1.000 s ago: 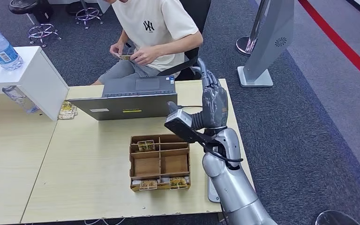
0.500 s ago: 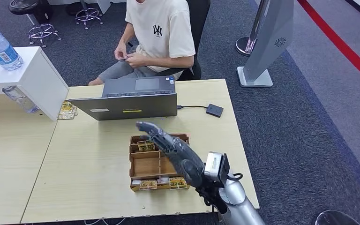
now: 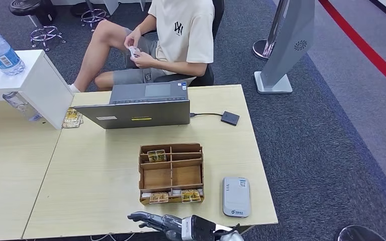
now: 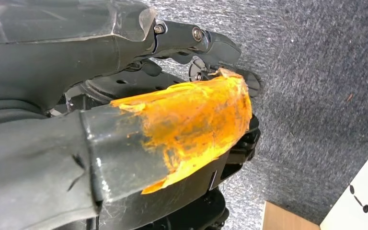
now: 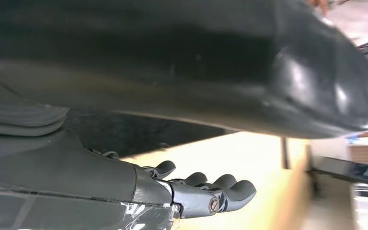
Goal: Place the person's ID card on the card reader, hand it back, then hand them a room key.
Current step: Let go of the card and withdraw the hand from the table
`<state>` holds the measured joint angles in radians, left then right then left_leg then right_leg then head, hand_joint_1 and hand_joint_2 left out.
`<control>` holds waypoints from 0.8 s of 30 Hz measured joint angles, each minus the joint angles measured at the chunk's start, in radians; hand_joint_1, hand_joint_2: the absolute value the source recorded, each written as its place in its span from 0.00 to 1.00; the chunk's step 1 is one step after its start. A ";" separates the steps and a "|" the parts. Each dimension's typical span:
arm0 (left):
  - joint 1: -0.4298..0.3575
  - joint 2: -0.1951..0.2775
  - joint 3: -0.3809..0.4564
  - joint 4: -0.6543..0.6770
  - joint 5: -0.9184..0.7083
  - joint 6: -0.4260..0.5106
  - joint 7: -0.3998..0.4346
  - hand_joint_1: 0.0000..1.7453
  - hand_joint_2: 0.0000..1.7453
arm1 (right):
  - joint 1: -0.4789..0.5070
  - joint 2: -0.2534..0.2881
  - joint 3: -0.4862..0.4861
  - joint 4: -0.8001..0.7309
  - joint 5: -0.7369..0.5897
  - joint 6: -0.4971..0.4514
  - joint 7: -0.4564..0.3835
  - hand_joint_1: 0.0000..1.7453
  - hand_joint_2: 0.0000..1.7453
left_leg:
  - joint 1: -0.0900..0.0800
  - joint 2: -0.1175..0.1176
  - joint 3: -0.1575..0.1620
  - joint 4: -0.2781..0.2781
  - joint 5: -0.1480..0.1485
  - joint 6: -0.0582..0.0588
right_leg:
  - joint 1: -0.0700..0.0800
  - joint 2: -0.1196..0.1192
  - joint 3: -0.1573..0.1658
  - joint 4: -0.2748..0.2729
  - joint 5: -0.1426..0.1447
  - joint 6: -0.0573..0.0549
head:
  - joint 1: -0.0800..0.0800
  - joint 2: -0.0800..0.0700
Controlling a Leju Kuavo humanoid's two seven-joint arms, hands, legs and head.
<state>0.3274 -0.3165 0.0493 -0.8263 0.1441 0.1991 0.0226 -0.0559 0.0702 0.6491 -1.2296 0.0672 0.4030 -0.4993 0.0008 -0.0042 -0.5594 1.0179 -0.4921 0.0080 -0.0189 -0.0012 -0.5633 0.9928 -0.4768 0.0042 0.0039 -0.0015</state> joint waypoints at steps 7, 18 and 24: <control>0.000 -0.006 0.020 0.001 0.013 0.003 0.006 0.00 0.00 | 0.010 -0.023 0.030 0.123 0.053 -0.069 -0.032 0.00 0.00 | 0.000 0.000 0.000 0.000 0.000 0.000 | 0.000 0.000 0.000 0.000 0.000 0.000 | 0.000 0.000; 0.000 -0.011 0.036 0.001 0.019 0.004 0.009 0.00 0.00 | 0.016 -0.068 0.055 0.246 0.122 -0.187 -0.068 0.00 0.00 | 0.000 0.000 0.001 0.000 0.000 0.000 | 0.000 0.000 0.000 0.000 0.000 0.000 | 0.000 0.000; 0.001 -0.011 0.040 0.001 0.025 -0.001 0.020 0.00 0.00 | 0.022 -0.102 0.068 0.291 0.171 -0.279 -0.075 0.00 0.00 | 0.000 0.000 0.001 0.000 0.000 0.000 | 0.000 0.000 0.001 0.000 0.000 0.000 | 0.000 0.000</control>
<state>0.3287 -0.3272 0.0890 -0.8253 0.1693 0.1986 0.0428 -0.0335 -0.0317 0.7174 -0.9388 0.2383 0.1237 -0.5748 0.0007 -0.0038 -0.5588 1.0179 -0.4922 0.0080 -0.0189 -0.0011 -0.5628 0.9926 -0.4767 0.0042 0.0040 -0.0015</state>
